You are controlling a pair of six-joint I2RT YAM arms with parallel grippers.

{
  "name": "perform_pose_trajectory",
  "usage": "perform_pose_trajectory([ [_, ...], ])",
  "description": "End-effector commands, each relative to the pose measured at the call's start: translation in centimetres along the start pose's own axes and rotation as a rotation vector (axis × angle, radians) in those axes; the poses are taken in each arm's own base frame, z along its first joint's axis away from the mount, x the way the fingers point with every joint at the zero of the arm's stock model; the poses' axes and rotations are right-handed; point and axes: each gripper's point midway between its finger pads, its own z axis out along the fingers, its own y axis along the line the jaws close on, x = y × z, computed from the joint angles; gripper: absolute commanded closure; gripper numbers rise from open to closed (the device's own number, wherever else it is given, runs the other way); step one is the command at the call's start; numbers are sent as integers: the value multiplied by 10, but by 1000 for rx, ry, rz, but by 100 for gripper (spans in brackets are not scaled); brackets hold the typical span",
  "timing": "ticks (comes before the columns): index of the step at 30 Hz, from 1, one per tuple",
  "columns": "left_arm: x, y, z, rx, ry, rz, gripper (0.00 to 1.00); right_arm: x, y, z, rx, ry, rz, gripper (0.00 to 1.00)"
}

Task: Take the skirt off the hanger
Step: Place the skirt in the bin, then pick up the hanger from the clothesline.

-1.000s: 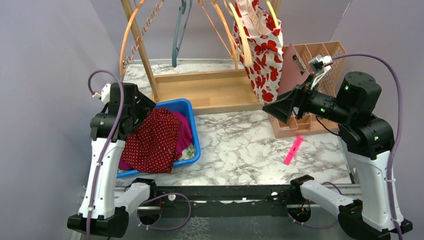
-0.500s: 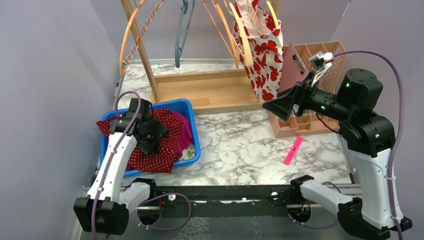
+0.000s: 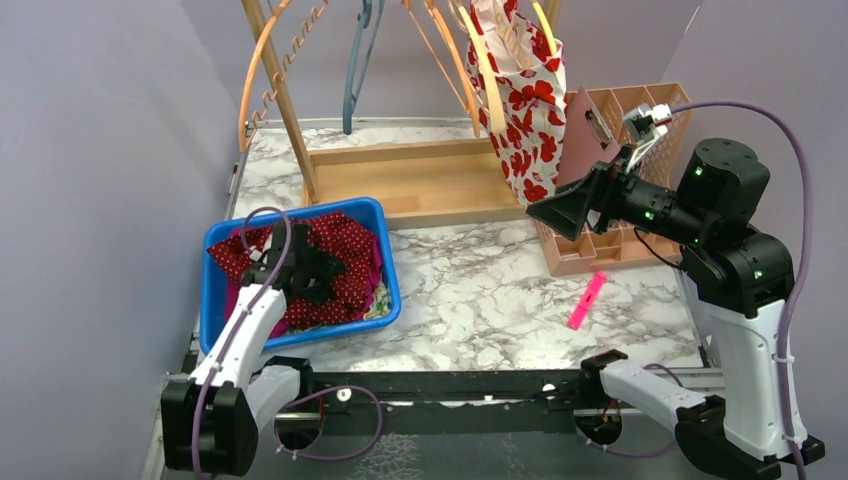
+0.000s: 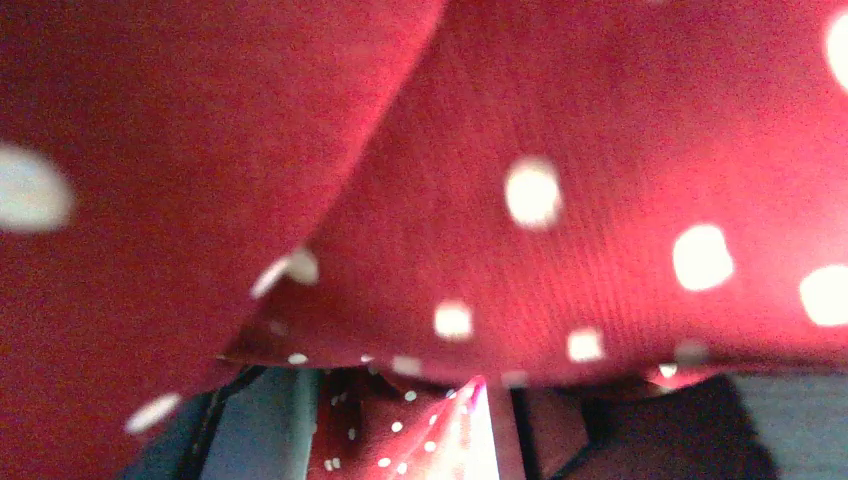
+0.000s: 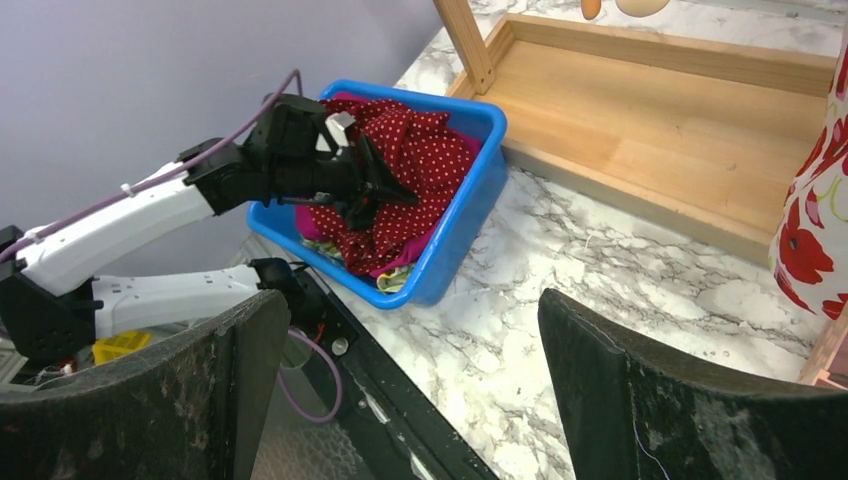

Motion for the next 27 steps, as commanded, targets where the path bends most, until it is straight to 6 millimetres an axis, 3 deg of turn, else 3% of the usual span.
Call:
perform_pose_trajectory([
  [1, -29, -28, -38, 96, -142, 4, 36, 1, -7, -3, 42, -10, -2, 0],
  [9, -30, -51, -124, 213, -181, 47, 2, -15, -10, -4, 73, -40, -58, 0],
  [12, -35, -56, -151, 243, -227, 64, 1, -22, -9, -3, 72, -51, -76, 0],
  [17, -47, -76, -189, 333, -310, 118, 1, -37, -26, 1, 164, -81, -87, 0],
  [24, -59, -141, -236, 570, -421, 435, 1, -76, -72, 8, 407, -157, -109, 0],
  [27, -57, -164, -258, 673, -460, 558, 1, -94, -89, 23, 462, -184, -125, 0],
])
